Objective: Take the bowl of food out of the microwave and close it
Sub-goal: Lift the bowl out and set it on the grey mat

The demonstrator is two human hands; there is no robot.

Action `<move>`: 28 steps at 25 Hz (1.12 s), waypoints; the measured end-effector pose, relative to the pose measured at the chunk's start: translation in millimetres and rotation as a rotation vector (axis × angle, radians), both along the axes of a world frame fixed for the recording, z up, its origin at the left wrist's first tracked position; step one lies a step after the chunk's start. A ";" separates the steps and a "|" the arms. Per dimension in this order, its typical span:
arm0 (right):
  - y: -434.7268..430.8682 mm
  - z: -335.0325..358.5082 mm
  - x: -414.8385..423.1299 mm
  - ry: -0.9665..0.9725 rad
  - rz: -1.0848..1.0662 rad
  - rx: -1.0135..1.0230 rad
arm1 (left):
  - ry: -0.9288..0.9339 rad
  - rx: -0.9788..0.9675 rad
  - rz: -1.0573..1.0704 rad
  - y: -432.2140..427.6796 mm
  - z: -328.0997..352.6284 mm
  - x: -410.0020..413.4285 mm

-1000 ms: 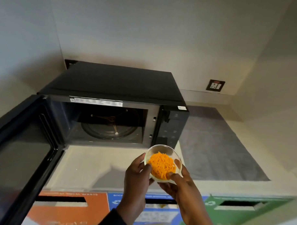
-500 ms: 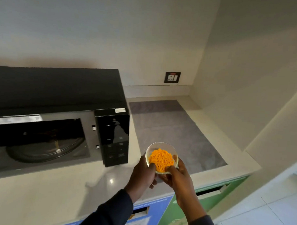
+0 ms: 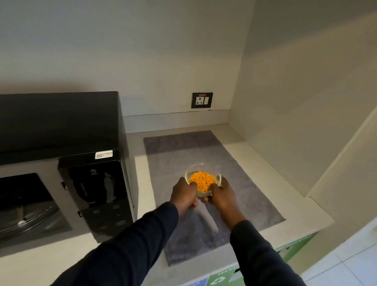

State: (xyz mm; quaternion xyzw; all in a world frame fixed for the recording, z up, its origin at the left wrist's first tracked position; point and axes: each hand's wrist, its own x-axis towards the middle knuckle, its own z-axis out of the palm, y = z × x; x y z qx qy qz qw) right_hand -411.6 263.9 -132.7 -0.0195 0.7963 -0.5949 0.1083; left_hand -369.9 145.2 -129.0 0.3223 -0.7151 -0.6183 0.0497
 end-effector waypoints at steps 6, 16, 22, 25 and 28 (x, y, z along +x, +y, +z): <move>-18.4 -21.4 -38.2 0.108 0.009 0.029 | 0.054 -0.008 0.017 -12.8 -26.1 -41.3; -26.0 -47.7 -52.3 0.089 -0.036 0.043 | 0.091 0.050 0.042 -12.0 -47.1 -55.2; -15.0 -33.0 -30.7 -0.050 0.033 0.124 | 0.009 0.021 0.010 -3.9 -49.2 -28.7; -1.3 -39.1 8.9 0.020 0.040 0.190 | -0.024 -0.097 -0.053 3.8 -46.1 17.0; 5.8 -41.1 49.7 0.115 0.108 0.277 | -0.019 -0.140 -0.120 9.3 -21.6 74.8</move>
